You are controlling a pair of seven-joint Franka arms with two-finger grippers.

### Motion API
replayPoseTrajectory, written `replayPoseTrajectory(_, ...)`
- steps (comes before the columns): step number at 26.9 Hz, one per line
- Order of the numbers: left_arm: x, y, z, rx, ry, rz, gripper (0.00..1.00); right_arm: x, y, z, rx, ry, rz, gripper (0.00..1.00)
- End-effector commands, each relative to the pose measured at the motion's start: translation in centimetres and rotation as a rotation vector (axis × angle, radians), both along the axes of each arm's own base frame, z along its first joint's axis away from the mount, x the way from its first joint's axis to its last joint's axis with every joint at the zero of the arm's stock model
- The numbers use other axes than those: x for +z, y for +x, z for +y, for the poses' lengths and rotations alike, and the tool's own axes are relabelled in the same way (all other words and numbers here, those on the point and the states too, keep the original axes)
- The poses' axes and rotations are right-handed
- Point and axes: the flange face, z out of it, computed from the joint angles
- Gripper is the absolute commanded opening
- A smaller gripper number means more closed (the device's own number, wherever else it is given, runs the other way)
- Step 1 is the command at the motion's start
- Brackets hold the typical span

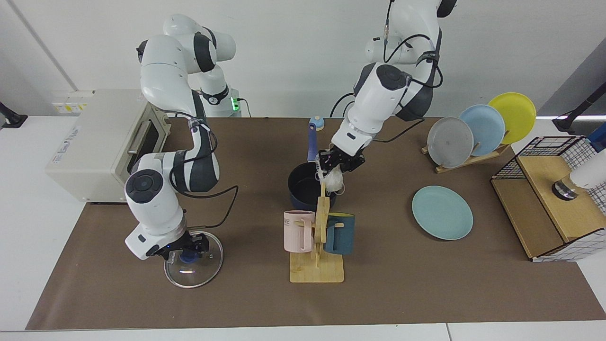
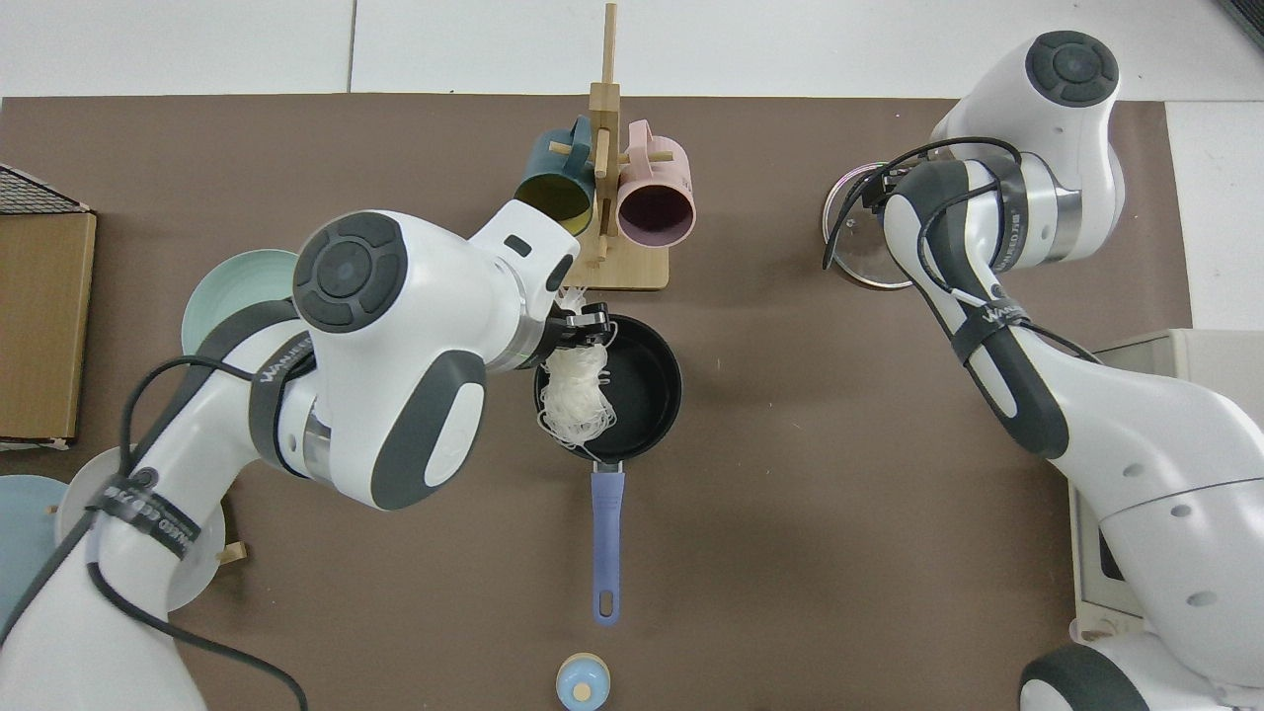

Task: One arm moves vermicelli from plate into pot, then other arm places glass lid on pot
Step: 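Carry the vermicelli into the pot while the right gripper reaches the lid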

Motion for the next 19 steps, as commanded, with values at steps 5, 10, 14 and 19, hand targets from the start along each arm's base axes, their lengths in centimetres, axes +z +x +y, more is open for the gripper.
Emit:
replayPoseTrajectory(5,-5.3,-1.2,-2.5,-0.008,-0.016,0.022,0.04,-1.3,0.1,0.1,-0.01,0.009,-0.009,0.98)
replayPoseTrajectory(10,-7.1,-0.8,-2.8,0.001,-0.029,0.022,0.05,-1.4,-0.1,0.2,-0.01,0.011,-0.004,0.98)
replayPoseTrajectory(14,-8.5,-1.8,-3.5,-0.011,-0.021,0.036,0.09,-1.3,-0.1,0.3,-0.009,0.011,-0.006,0.97)
replayPoseTrajectory(19,-9.2,-1.4,-2.8,-0.009,-0.025,0.022,0.27,-1.0,-0.1,0.5,-0.01,0.017,-0.007,0.76)
